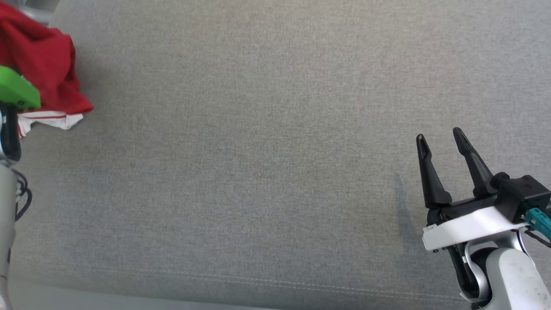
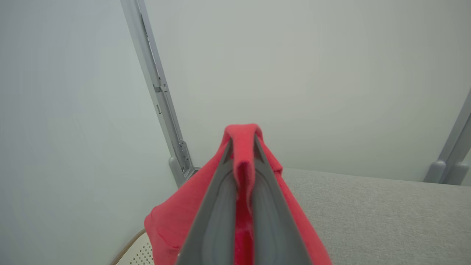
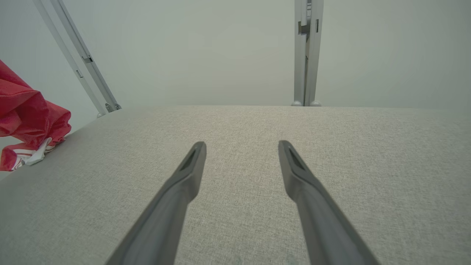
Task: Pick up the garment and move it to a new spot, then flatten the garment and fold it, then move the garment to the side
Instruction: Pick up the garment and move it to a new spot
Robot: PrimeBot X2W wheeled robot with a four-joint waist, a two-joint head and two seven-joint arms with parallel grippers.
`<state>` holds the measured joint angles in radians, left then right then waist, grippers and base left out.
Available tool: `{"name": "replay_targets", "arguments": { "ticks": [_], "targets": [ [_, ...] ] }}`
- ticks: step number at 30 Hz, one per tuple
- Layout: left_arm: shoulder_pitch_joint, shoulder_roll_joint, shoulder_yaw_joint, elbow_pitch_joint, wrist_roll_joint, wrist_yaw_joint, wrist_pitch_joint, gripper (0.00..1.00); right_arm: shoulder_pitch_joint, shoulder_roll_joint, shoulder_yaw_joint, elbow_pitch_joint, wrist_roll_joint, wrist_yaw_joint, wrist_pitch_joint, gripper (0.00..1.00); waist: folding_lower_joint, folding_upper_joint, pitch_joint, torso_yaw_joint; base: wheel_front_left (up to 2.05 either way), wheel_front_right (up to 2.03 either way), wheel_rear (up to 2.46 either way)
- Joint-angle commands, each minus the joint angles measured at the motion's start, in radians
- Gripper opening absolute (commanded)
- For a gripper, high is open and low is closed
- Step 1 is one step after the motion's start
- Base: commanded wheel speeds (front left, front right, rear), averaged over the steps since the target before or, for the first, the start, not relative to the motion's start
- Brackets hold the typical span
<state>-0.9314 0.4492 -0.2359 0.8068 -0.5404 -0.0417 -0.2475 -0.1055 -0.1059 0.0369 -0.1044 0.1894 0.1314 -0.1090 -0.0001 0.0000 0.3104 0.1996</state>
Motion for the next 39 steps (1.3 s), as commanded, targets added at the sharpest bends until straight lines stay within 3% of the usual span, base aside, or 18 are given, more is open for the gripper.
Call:
{"name": "replay_targets", "arguments": {
  "ticks": [1, 9, 14, 19, 24, 31, 39],
  "targets": [
    [0.025, -0.009, -0.017, -0.066, 0.021, 0.014, -0.005, 0.0, 0.013, 0.005, -0.005, 0.003, 0.005, -0.001, -0.012, 1.0, 0.0001, 0.0, -0.042, -0.023, 0.0, 0.0, 0.0],
    [0.16, -0.049, -0.118, -0.431, 0.075, 0.075, 0.094, 0.0, 0.032, 0.028, -0.003, 0.017, 0.016, -0.001, -0.03, 1.0, 0.0001, 0.0, -0.082, -0.097, 0.0, 0.0, 0.0],
    [0.268, -0.091, -0.2, -0.657, 0.087, 0.112, 0.184, 0.0, 0.031, 0.04, -0.007, 0.029, 0.024, -0.001, -0.047, 1.0, 0.0001, 0.0, -0.082, -0.178, 0.0, 0.0, 0.0],
    [0.311, -0.127, -0.266, -0.783, 0.097, 0.126, 0.243, 0.0, 0.021, 0.047, -0.004, 0.046, 0.031, -0.001, -0.064, 1.0, 0.0001, 0.0, -0.069, -0.274, 0.0, 0.0, 0.0],
    [0.295, -0.195, -0.36, -0.799, 0.092, 0.092, 0.287, 0.0, 0.007, 0.052, 0.002, 0.06, 0.045, -0.001, -0.082, 1.0, 0.0001, 0.0, -0.038, -0.371, 0.0, 0.0, 0.0],
    [0.253, -0.303, -0.49, -0.701, 0.097, 0.024, 0.306, 0.0, -0.005, 0.054, 0.002, 0.092, 0.069, -0.001, -0.109, 1.0, 0.0001, 0.0, 0.005, -0.494, 0.0, 0.0, 0.0],
    [0.163, -0.364, -0.518, -0.543, 0.074, -0.012, 0.279, 0.0, -0.012, 0.054, 0.013, 0.121, 0.111, -0.001, -0.138, 1.0, 0.0001, 0.0, 0.041, -0.562, 0.0, 0.0, 0.0]
  ]
}}
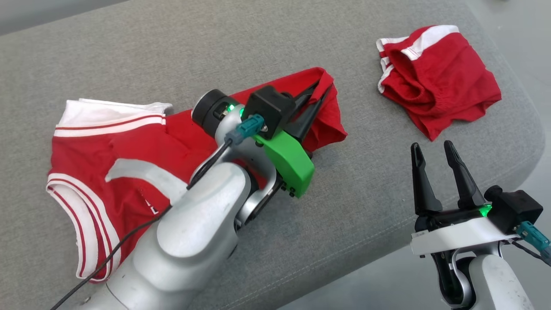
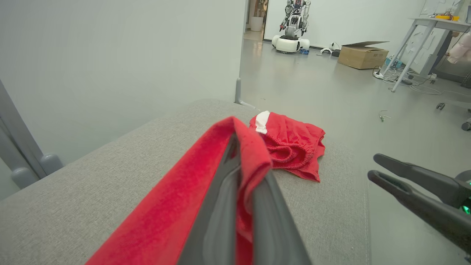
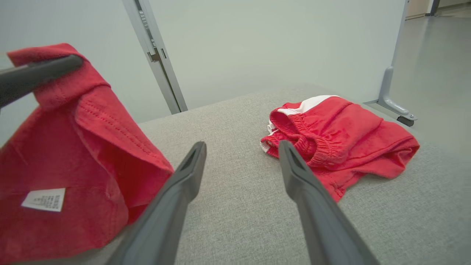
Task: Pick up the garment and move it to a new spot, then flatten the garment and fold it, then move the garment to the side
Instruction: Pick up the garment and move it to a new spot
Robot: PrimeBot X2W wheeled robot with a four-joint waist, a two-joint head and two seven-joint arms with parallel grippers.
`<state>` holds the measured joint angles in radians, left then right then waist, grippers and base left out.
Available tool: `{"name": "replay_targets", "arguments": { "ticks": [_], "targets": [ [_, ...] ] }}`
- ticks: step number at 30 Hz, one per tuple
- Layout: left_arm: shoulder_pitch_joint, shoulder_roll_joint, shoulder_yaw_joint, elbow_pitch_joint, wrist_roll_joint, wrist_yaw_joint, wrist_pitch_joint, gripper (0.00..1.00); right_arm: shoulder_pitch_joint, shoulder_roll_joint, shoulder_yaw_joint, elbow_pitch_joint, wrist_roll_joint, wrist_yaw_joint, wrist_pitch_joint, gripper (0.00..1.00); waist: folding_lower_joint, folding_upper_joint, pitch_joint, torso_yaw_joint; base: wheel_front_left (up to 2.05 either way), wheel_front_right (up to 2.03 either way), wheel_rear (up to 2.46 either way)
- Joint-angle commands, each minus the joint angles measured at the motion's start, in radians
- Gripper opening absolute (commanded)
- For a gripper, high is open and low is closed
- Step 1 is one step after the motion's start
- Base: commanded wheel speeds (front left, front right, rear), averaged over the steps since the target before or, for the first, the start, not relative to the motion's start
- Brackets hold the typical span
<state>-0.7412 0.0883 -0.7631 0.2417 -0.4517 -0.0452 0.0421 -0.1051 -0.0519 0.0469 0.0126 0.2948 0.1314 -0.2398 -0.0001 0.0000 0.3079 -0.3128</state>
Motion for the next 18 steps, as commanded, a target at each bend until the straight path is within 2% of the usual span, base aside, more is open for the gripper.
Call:
{"name": "replay_targets", "arguments": {
  "ticks": [1, 6, 7, 8, 9, 12, 18],
  "targets": [
    [-0.04, -0.006, 0.013, 0.052, -0.021, -0.011, -0.015, 0.0, -0.015, 0.0, 0.005, 0.006, 0.01, -0.001, -0.01, 1.0, 0.0001, 0.0, 0.047, -0.052, 0.0, 0.0, 0.0],
    [-0.111, -0.027, 0.028, 0.225, -0.071, -0.032, -0.057, 0.0, -0.034, 0.0, 0.021, 0.017, 0.022, -0.001, -0.018, 1.0, 0.0001, 0.0, 0.066, -0.046, 0.0, 0.0, 0.0],
    [-0.117, -0.029, 0.027, 0.264, -0.091, -0.039, -0.059, 0.04, -0.037, 0.0, 0.028, 0.021, 0.021, -0.001, -0.018, 1.0, 0.0001, 0.0, 0.068, -0.044, 0.0, 0.0, 0.0],
    [-0.131, -0.031, 0.027, 0.295, -0.095, -0.042, -0.074, 0.46, -0.041, 0.0, 0.032, 0.026, 0.023, -0.001, -0.019, 1.0, 0.0001, 0.0, 0.069, -0.042, 0.0, 0.0, 0.0],
    [-0.143, -0.033, 0.021, 0.321, -0.101, -0.045, -0.089, 1.0, -0.047, 0.0, 0.034, 0.028, 0.022, -0.001, -0.02, 1.0, 0.0001, 0.0, 0.07, -0.038, 0.0, 0.0, 0.0],
    [-0.159, -0.036, -0.007, 0.369, -0.122, -0.056, -0.131, 1.0, -0.054, 0.0, 0.033, 0.033, 0.017, -0.001, -0.02, 1.0, 0.0001, 0.0, 0.07, -0.019, 0.0, 0.0, 0.0],
    [-0.177, -0.036, -0.066, 0.333, -0.165, -0.059, -0.203, 1.0, -0.061, 0.0, 0.028, 0.035, 0.005, -0.001, -0.023, 1.0, 0.0001, 0.0, 0.062, 0.029, 0.0, 0.0, 0.0]
  ]
}}
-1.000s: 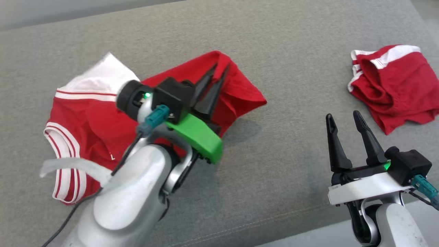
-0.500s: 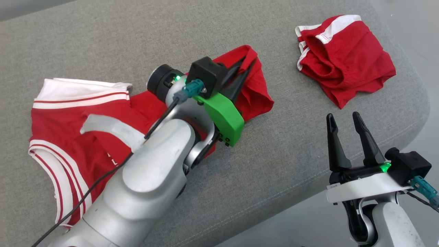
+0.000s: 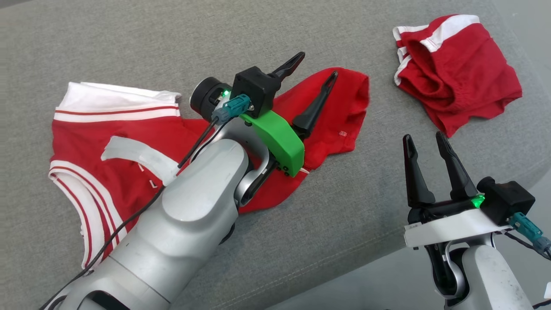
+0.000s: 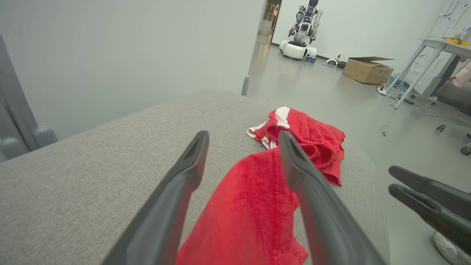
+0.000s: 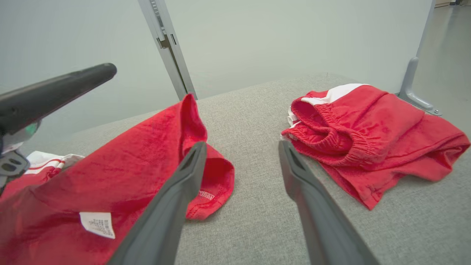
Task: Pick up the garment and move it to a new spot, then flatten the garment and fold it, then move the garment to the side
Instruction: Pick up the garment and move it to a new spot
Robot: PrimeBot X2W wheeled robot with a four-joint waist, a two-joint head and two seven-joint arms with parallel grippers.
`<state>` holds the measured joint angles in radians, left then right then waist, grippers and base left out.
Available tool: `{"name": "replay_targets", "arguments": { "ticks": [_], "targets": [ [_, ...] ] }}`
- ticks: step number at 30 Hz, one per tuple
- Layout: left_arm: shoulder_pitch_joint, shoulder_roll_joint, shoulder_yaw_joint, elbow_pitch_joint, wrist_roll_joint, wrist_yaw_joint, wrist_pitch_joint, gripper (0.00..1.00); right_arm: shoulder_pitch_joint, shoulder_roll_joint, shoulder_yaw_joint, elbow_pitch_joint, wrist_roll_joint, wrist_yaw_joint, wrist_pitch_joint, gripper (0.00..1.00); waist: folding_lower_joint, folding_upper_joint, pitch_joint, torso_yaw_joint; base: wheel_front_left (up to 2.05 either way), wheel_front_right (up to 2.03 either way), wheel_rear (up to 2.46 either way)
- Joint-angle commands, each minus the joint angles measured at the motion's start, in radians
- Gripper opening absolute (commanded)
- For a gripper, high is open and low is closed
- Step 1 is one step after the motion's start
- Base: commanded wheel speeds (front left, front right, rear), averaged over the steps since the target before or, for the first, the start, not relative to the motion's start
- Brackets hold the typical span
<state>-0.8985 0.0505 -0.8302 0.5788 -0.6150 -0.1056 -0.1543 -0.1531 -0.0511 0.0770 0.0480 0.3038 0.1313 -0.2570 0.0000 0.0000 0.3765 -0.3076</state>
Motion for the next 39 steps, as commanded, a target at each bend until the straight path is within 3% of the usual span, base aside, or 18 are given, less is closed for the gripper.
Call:
{"name": "replay_targets", "arguments": {
  "ticks": [1, 5, 8, 19, 24, 32, 39],
  "targets": [
    [-0.021, 0.002, -0.004, -0.013, -0.006, 0.008, -0.018, 1.0, -0.013, -0.001, -0.005, -0.001, -0.008, -0.001, -0.006, 1.0, 0.0, 0.0, -0.01, 0.036, 0.0, 0.0, 0.0],
    [-0.016, 0.005, 0.01, -0.053, 0.005, 0.047, -0.064, 1.0, -0.006, -0.001, -0.015, -0.003, -0.025, -0.001, -0.005, 1.0, 0.0, 0.0, -0.031, 0.087, 0.0, 0.0, 0.0],
    [0.008, 0.04, 0.043, -0.089, 0.006, 0.081, -0.082, 1.0, -0.001, -0.001, -0.018, -0.005, -0.035, -0.001, 0.003, 1.0, 0.0, 0.0, -0.049, 0.123, 0.0, 0.0, 0.0],
    [0.191, 0.225, 0.227, -0.295, 0.015, 0.233, -0.111, 1.0, 0.032, -0.006, -0.037, -0.029, -0.07, -0.001, 0.041, 1.0, 0.0, 0.0, -0.1, 0.236, 0.0, 0.0, 0.0],
    [0.382, 0.299, 0.379, -0.441, 0.017, 0.299, -0.111, 1.0, 0.055, -0.016, -0.045, -0.039, -0.084, -0.001, 0.061, 1.0, 0.0, 0.0, -0.141, 0.271, 0.0, 0.0, 0.0],
    [0.617, 0.299, 0.559, -0.556, 0.048, 0.296, -0.11, 1.0, 0.076, -0.031, -0.042, -0.046, -0.099, -0.001, 0.083, 1.0, 0.0, 0.0, -0.186, 0.297, 0.0, 0.0, 0.0],
    [0.747, 0.271, 0.617, -0.562, 0.104, 0.267, -0.11, 1.0, 0.104, -0.041, -0.031, -0.03, -0.105, -0.001, 0.097, 1.0, 0.0, 0.0, -0.236, 0.302, 0.0, 0.0, 0.0]
  ]
}}
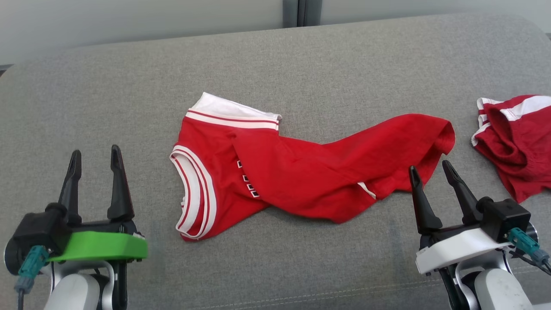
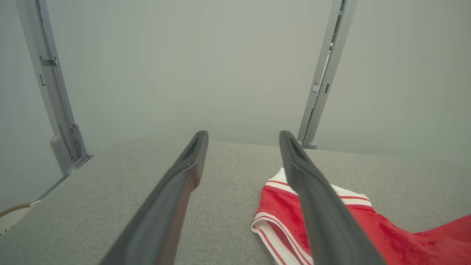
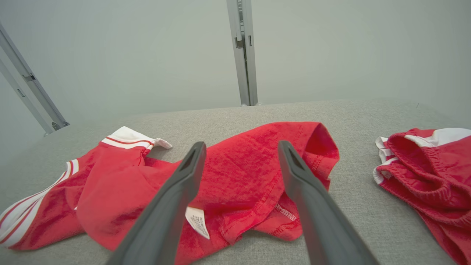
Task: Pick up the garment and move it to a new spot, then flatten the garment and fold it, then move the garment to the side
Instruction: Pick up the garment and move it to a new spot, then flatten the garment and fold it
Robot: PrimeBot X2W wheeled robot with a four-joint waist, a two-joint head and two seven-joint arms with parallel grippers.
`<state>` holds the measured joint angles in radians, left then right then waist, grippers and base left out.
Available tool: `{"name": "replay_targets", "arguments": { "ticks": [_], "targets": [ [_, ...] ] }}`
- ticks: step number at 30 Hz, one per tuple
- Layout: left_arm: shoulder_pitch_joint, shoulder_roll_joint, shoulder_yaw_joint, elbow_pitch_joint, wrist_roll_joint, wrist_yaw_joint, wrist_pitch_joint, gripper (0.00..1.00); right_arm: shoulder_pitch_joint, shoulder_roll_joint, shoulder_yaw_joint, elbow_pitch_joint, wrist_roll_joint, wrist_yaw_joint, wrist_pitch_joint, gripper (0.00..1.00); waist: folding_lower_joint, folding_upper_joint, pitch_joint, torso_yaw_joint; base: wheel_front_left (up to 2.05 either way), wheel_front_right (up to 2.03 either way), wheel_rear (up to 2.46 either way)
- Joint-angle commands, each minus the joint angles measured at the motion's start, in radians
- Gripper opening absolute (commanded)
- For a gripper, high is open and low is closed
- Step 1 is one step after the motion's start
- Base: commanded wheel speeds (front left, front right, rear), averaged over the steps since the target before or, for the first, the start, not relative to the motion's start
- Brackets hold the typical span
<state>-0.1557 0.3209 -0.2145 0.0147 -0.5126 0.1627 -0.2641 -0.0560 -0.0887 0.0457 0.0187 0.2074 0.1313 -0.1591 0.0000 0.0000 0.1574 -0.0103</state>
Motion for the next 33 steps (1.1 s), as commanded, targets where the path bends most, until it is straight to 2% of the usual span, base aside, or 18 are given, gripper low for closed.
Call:
{"name": "replay_targets", "arguments": {
  "ticks": [1, 16, 33],
  "targets": [
    [0.02, -0.004, 0.008, 0.003, 0.012, -0.004, 0.0, 1.0, 0.013, -0.005, 0.002, 0.001, -0.009, -0.001, 0.003, 1.0, 0.0, 0.0, -0.025, 0.005, 0.0, 0.0, 0.0],
    [0.169, -0.076, 0.084, 0.044, 0.101, -0.1, 0.0, 1.0, 0.109, -0.003, -0.004, -0.009, -0.017, -0.001, 0.032, 1.0, 0.0, 0.0, -0.125, 0.007, 0.0, 0.0, 0.0],
    [0.177, -0.08, 0.073, 0.095, 0.12, -0.133, 0.0, 1.0, 0.138, 0.005, -0.022, -0.049, -0.022, -0.001, 0.051, 1.0, 0.0, 0.0, -0.142, 0.017, 0.0, 0.0, 0.0]
  ]
}}
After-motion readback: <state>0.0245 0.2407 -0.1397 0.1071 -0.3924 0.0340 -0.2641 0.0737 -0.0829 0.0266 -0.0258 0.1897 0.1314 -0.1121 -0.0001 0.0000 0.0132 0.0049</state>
